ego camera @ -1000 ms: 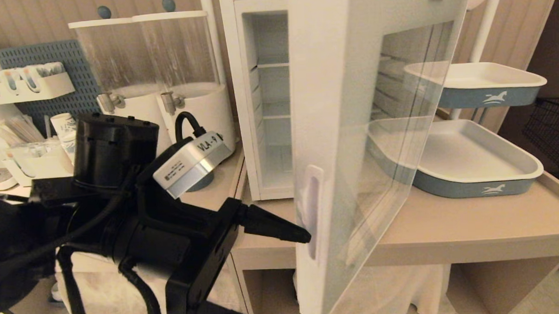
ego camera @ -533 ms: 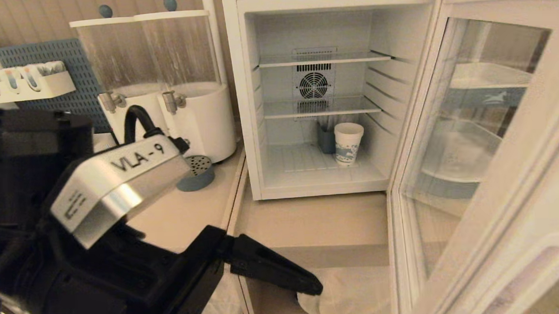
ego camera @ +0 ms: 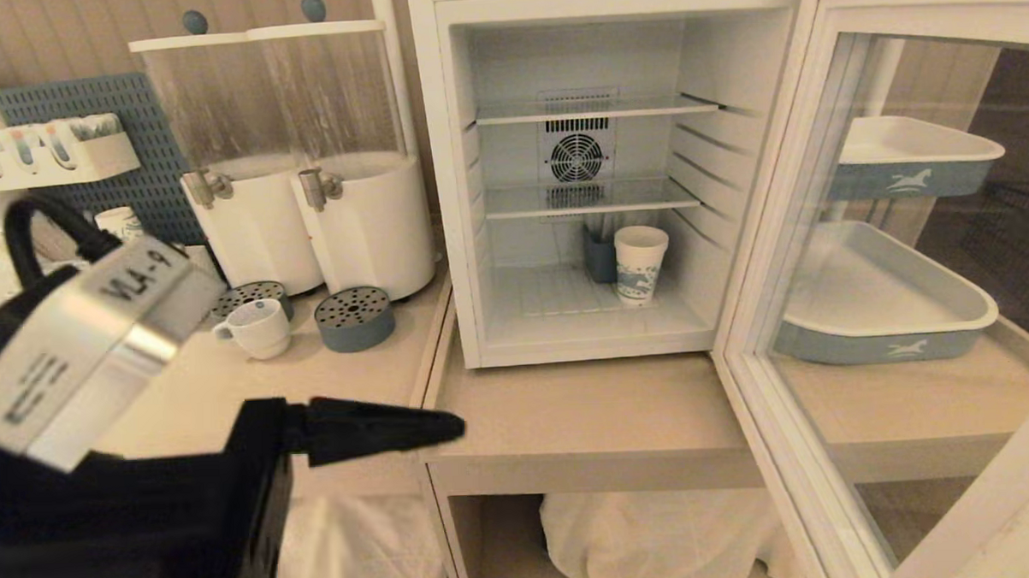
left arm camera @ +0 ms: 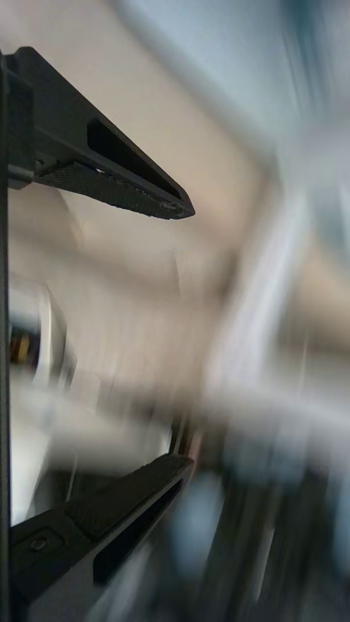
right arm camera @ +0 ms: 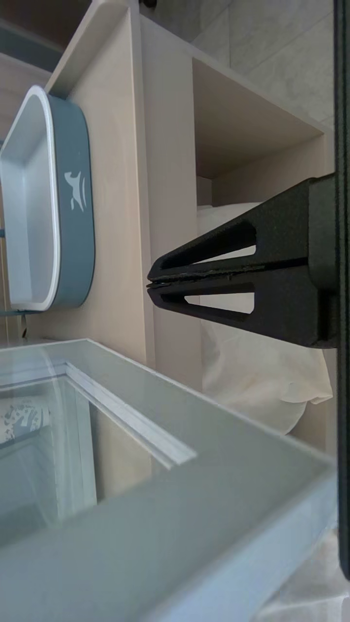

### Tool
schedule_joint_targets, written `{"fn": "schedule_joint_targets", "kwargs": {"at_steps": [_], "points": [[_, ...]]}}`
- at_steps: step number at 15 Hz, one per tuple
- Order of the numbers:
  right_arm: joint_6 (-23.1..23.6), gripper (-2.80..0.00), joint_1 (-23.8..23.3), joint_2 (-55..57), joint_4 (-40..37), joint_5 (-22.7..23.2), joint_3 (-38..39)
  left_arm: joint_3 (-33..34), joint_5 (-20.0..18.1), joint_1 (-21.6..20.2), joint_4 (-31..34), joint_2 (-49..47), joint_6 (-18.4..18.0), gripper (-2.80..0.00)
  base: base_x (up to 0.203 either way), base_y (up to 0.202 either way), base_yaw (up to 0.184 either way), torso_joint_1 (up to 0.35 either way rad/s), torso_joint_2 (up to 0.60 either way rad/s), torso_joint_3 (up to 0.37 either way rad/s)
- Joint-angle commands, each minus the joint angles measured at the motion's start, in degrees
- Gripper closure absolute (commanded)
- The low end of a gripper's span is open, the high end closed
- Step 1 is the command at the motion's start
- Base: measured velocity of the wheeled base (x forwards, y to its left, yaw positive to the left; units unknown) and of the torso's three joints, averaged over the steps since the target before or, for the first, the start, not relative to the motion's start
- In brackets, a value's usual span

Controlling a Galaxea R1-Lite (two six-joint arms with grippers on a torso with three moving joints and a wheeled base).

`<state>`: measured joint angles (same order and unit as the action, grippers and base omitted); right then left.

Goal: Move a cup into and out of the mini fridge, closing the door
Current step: Open the freezer door, then put the ceramic cup in the freezer

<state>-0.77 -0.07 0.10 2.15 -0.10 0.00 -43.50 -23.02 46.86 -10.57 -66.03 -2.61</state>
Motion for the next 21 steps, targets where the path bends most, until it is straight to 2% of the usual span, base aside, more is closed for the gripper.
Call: {"fn": "schedule_joint_targets", "kwargs": {"at_steps": [1,3,4,5,7,9,11,13,14,16,17,19,20,21], "points": [[-0.02,0.00,-0.01,-0.01,0.05,0.01,0.88,0.86,8.92,-5.86,-0.09,3.07,0.34,-2.80,0.000,0.000,0.000,0.000,0.00,0.000],[-0.02,0.00,-0.01,-0.01,0.05,0.01,0.88,1.57,14.19,-15.32,0.06,5.04,1.03,-2.80,0.000,0.000,0.000,0.000,0.00,0.000],[-0.02,0.00,-0.01,-0.01,0.05,0.01,0.88,2.11,16.34,-19.75,0.14,5.93,1.15,-1.26,0.000,0.000,0.000,0.000,0.00,0.000],[-0.02,0.00,-0.01,-0.01,0.05,0.01,0.88,2.55,18.36,-23.60,0.17,6.35,1.10,0.00,0.000,0.000,0.000,0.000,0.00,0.000],[-0.02,0.00,-0.01,-0.01,0.05,0.01,0.88,3.27,24.48,-30.05,-0.06,6.70,0.82,0.00,0.000,0.000,0.000,0.000,0.00,0.000],[-0.02,0.00,-0.01,-0.01,0.05,0.01,0.88,4.09,29.36,-33.73,-0.42,7.92,0.63,0.00,0.000,0.000,0.000,0.000,0.00,0.000],[-0.02,0.00,-0.01,-0.01,0.05,0.01,0.88,5.84,34.64,-35.92,-2.44,11.55,-0.41,0.00,0.000,0.000,0.000,0.000,0.00,0.000],[-0.02,0.00,-0.01,-0.01,0.05,0.01,0.88,8.01,39.59,-36.57,-2.60,18.83,-3.44,0.00,0.000,0.000,0.000,0.000,0.00,0.000],[-0.02,0.00,-0.01,-0.01,0.05,0.01,0.88,9.14,40.82,-36.69,-1.66,22.72,-4.69,0.00,0.000,0.000,0.000,0.000,0.00,0.000],[-0.02,0.00,-0.01,-0.01,0.05,0.01,0.88,10.19,43.67,-37.14,5.16,32.66,-6.03,0.00,0.000,0.000,0.000,0.000,0.00,0.000],[-0.02,0.00,-0.01,-0.01,0.05,0.01,0.88,9.94,45.08,-37.57,11.03,36.76,-5.94,0.00,0.000,0.000,0.000,0.000,0.00,0.000],[-0.02,0.00,-0.01,-0.01,0.05,0.01,0.88,7.61,46.62,-40.12,26.68,44.08,-2.87,0.00,0.000,0.000,0.000,0.000,0.00,0.000],[-0.02,0.00,-0.01,-0.01,0.05,0.01,0.88,6.34,45.91,-41.98,31.94,47.28,-1.04,0.00,0.000,0.000,0.000,0.000,0.00,0.000],[-0.02,0.00,-0.01,-0.01,0.05,0.01,0.88,4.99,43.30,-45.37,37.64,50.45,0.72,0.00,0.000,0.000,0.000,0.000,0.00,0.000]]}}
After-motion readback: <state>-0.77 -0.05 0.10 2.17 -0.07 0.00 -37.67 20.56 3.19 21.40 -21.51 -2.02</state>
